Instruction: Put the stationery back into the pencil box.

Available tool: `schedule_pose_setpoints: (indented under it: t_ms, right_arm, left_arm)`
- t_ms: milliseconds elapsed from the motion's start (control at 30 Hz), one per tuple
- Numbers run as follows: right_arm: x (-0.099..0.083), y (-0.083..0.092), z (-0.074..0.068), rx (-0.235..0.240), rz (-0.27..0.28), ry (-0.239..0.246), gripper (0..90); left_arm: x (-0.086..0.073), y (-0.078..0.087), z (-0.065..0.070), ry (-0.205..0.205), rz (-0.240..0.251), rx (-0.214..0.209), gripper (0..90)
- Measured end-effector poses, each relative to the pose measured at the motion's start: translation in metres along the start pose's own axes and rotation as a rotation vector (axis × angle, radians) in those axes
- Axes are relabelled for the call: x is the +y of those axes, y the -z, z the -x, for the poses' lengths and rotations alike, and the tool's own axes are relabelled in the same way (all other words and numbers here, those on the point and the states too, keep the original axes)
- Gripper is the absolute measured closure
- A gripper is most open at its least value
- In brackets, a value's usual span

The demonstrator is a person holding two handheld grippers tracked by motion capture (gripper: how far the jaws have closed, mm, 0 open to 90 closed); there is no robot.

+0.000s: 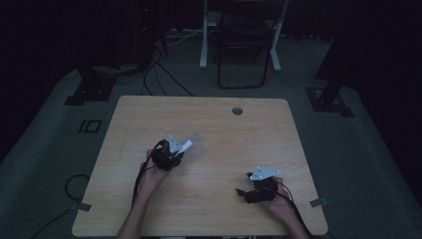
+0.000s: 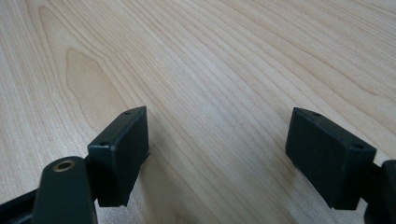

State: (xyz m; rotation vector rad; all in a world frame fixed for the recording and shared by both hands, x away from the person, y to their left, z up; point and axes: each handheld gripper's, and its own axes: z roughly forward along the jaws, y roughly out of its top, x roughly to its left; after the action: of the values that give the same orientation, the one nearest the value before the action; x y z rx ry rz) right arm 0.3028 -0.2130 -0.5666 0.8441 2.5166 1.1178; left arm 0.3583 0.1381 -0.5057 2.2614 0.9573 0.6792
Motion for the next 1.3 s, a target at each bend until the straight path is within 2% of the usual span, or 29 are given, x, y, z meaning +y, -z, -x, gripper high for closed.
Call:
schedule_pose_setpoints:
  t_ms: [1200, 1300]
  right_arm:
    - [0.0, 0.0, 0.0, 0.0, 0.0, 0.0, 21.3]
    - [0.0, 0.0, 0.0, 0.0, 0.0, -0.001, 21.3]
  left_arm:
    - [-0.006, -0.014, 0.001, -0.003, -0.03, 0.003, 71.1]
    - [-0.006, -0.015, 0.001, -0.013, -0.035, 0.005, 71.1]
